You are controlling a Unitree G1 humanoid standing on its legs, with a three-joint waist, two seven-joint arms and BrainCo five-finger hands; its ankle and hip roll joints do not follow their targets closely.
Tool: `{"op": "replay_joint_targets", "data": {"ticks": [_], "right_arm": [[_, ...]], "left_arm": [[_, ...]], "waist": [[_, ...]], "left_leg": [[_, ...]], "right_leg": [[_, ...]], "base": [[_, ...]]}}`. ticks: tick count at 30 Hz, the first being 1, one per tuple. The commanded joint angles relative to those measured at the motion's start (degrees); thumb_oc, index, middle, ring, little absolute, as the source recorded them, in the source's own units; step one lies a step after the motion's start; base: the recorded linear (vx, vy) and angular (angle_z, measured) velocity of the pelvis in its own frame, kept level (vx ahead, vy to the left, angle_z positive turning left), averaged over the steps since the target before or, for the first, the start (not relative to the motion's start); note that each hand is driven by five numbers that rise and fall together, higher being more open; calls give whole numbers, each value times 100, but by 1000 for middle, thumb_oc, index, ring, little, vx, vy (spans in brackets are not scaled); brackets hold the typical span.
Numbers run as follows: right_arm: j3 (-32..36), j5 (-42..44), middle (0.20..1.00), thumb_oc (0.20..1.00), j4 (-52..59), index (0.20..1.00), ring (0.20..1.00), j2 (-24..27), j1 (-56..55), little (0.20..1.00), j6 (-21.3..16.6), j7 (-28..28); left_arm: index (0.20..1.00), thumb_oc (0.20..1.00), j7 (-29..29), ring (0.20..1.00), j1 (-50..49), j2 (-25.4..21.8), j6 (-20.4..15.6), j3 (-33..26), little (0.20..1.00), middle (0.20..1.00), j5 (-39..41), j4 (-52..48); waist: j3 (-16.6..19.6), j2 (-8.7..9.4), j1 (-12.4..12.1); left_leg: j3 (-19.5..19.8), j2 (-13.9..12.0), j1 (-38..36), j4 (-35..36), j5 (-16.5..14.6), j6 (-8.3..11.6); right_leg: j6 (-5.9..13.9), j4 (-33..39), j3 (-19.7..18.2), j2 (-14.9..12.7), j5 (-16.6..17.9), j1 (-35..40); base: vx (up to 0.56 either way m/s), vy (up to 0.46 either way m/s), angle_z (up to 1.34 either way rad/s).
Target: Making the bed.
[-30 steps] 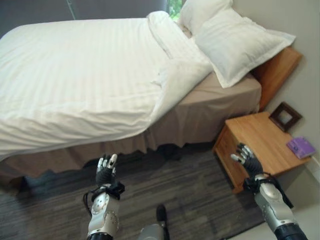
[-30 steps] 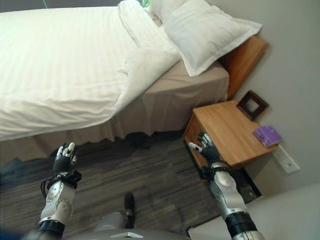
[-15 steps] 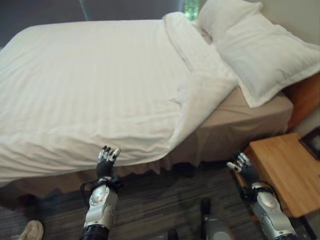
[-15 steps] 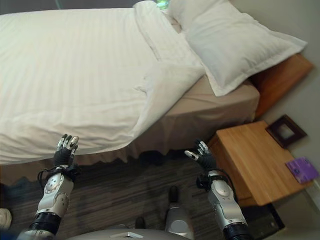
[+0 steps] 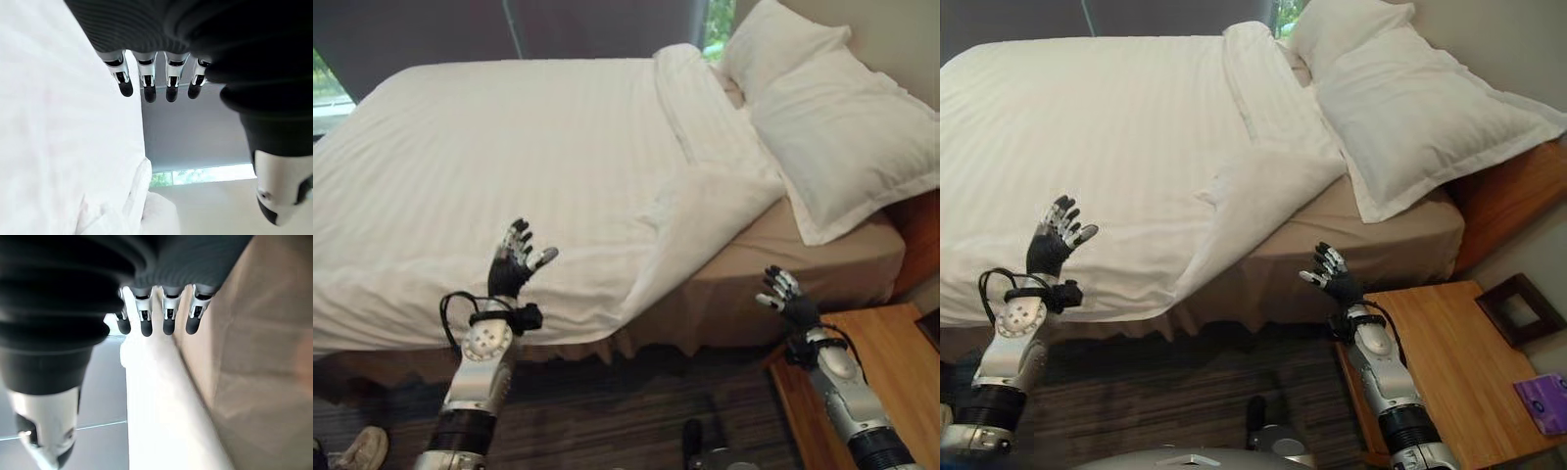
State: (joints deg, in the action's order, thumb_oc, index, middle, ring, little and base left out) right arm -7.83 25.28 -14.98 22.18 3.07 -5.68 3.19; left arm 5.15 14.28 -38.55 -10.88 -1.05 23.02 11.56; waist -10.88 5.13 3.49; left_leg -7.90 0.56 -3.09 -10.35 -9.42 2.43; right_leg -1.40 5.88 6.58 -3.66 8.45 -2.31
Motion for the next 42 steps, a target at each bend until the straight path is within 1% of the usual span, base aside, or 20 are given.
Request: {"op": "replay_joint_targets", "data": {"ticks": [1, 3, 4, 5, 6, 7, 9, 10, 11, 13, 15, 16, 19, 20, 26, 28, 35, 38, 39, 42], "right_arm": [[-189, 203, 1000, 1000, 200, 1000, 1000, 222, -25, 1000, -206, 233], [-141, 225, 1000, 1000, 201, 1000, 1000, 216, -113, 1000, -234, 252], [-171, 308, 1000, 1000, 302, 1000, 1000, 212, -320, 1000, -226, 298], [-178, 322, 1000, 1000, 387, 1000, 1000, 211, -414, 1000, -234, 355], [-163, 322, 1000, 1000, 392, 1000, 1000, 202, -418, 1000, -231, 355], [-242, 402, 1000, 1000, 483, 1000, 1000, 274, -508, 1000, -263, 396], [-299, 501, 1000, 1000, 627, 1000, 1000, 299, -628, 1000, -281, 455], [-296, 501, 1000, 1000, 628, 1000, 1000, 297, -629, 1000, -281, 456], [-325, 635, 1000, 1000, 720, 1000, 1000, 348, -711, 1000, -282, 480], [-326, 703, 1000, 1000, 758, 1000, 1000, 367, -754, 1000, -277, 505], [-345, 790, 1000, 1000, 821, 1000, 1000, 402, -761, 1000, -290, 547], [-365, 898, 1000, 1000, 901, 1000, 1000, 469, -817, 1000, -298, 601], [-435, 1027, 1000, 1000, 915, 1000, 1000, 447, -822, 1000, -317, 655], [-524, 1083, 1000, 1000, 943, 1000, 1000, 442, -844, 1000, -324, 661], [-630, 1074, 1000, 1000, 929, 1000, 1000, 478, -776, 1000, -349, 595], [-589, 1140, 1000, 1000, 886, 1000, 1000, 487, -801, 1000, -377, 536], [-463, 1205, 1000, 1000, 775, 1000, 1000, 506, -904, 1000, -458, 412], [-452, 1285, 1000, 1000, 773, 1000, 1000, 512, -893, 1000, -500, 384], [-434, 1392, 1000, 1000, 759, 1000, 1000, 487, -903, 1000, -543, 358], [-461, 1371, 1000, 1000, 749, 1000, 1000, 512, -881, 1000, -553, 343]], "left_arm": [[1000, 1000, 91, 1000, 847, -897, -200, 112, 1000, 1000, -696, 602], [1000, 1000, 153, 1000, 1161, -1031, -167, 228, 1000, 1000, -770, 899], [1000, 1000, 255, 1000, 1783, -1447, -3, 557, 1000, 1000, -1165, 1621], [1000, 1000, 292, 1000, 2128, -1573, 47, 718, 1000, 1000, -1308, 1935], [1000, 1000, 293, 1000, 2173, -1574, 38, 756, 1000, 1000, -1304, 1963], [1000, 1000, 357, 1000, 3038, -1831, 112, 1206, 1000, 1000, -1526, 3016], [1000, 1000, 390, 1000, 3523, -1872, 156, 1367, 1000, 1000, -1446, 3724], [1000, 1000, 389, 1000, 3531, -1871, 154, 1375, 1000, 1000, -1444, 3728], [1000, 1000, 432, 1000, 4123, -1993, 232, 1683, 1000, 1000, -1522, 4411], [1000, 1000, 406, 1000, 4323, -2044, 249, 1843, 1000, 1000, -1622, 4549], [1000, 1000, 420, 1000, 4832, -2195, 263, 2189, 1000, 1000, -1839, 4952], [1000, 1000, 372, 1000, 5144, -2298, 264, 2437, 1000, 1000, -1944, 5172], [1000, 1000, 362, 1000, 5414, -2359, 253, 2591, 1000, 1000, -1909, 5370], [1000, 1000, 387, 1000, 5627, -2326, 263, 2625, 1000, 1000, -1753, 5466], [1000, 1000, 362, 1000, 6019, -2179, 322, 2850, 1000, 1000, -1687, 5654], [1000, 1000, 399, 1000, 6191, -2133, 358, 2890, 1000, 1000, -1576, 5763], [1000, 1000, 413, 1000, 6476, -2203, 399, 3063, 1000, 1000, -1573, 5915], [1000, 1000, 440, 1000, 6630, -2263, 405, 3125, 1000, 1000, -1459, 5959], [1000, 1000, 455, 1000, 6769, -2288, 390, 3261, 1000, 1000, -1437, 5949], [1000, 1000, 460, 1000, 6876, -2255, 348, 3348, 1000, 1000, -1371, 5907]], "waist": [[224, -354, 274], [235, -381, 321], [262, -465, 458], [252, -486, 508], [250, -480, 494], [193, -531, 626], [143, -555, 708], [145, -553, 703], [60, -580, 838], [33, -600, 892], [-42, -610, 965], [-116, -634, 1061], [-173, -643, 1117], [-268, -669, 1175], [-452, -708, 1326], [-560, -720, 1431], [-712, -756, 1564], [-784, -798, 1618], [-866, -882, 1674], [-920, -947, 1703]], "left_leg": [[-115, -472, 191, 851, 1123, 239], [-116, -457, 118, 1051, 1181, 235], [-70, -413, 55, 1239, 1232, 217], [-96, -411, 41, 1307, 1253, 218], [-96, -411, 40, 1314, 1257, 218], [-195, -434, 40, 1427, 1315, 226], [-291, -465, 102, 1492, 1347, 233], [-293, -465, 103, 1491, 1347, 233], [-388, -483, 238, 1535, 1378, 238], [-423, -489, 294, 1535, 1383, 246], [-487, -498, 459, 1535, 1414, 251], [-509, -501, 611, 1535, 1436, 267], [-570, -524, 758, 1535, 1455, 277], [-578, -529, 862, 1535, 1464, 299], [-595, -532, 1117, 1535, 1520, 335], [-588, -540, 1297, 1535, 1538, 359], [-643, -568, 1603, 1535, 1580, 423], [-670, -564, 1730, 1535, 1593, 440], [-706, -549, 1890, 1535, 1611, 471], [-712, -523, 1998, 1535, 1619, 484]], "right_leg": [[694, -88, 62, -38, -307, 376], [694, -88, 35, -25, -319, 367], [720, -88, -47, 9, -335, 316], [725, -88, -77, 11, -321, 292], [725, -88, -77, 12, -321, 290], [753, -88, -177, 41, -286, 146], [769, -88, -280, 56, -232, -27], [769, -88, -282, 56, -231, -29], [800, -88, -386, 67, -146, -283], [804, -88, -423, 68, -112, -375], [818, -88, -517, 68, -33, -608], [825, -88, -600, 76, 27, -792], [836, -88, -673, 73, 86, -979], [840, -88, -729, 89, 94, -1100], [824, -88, -861, 115, 133, -1375], [827, -88, -909, 137, 161, -1567], [805, -88, -989, 157, 205, -1864], [812, -88, -1035, 173, 230, -2000], [814, -88, -1071, 164, 253, -2152], [814, -88, -1086, 154, 272, -2248]], "base": [[0, 0, 0], [59, 56, -16], [79, 86, -23], [56, 64, -24], [-7, 65, -27], [-33, 63, -30], [-38, 56, -21], [-46, 61, -39], [-35, 46, -45], [-37, 48, -39], [-39, 45, -31], [-33, 31, -26], [-2, 6, -22], [25, -8, -16], [17, -17, -2], [22, -33, -1], [34, -26, -9], [9, 0, -2], [20, -2, -8], [8, 3, -1]]}}
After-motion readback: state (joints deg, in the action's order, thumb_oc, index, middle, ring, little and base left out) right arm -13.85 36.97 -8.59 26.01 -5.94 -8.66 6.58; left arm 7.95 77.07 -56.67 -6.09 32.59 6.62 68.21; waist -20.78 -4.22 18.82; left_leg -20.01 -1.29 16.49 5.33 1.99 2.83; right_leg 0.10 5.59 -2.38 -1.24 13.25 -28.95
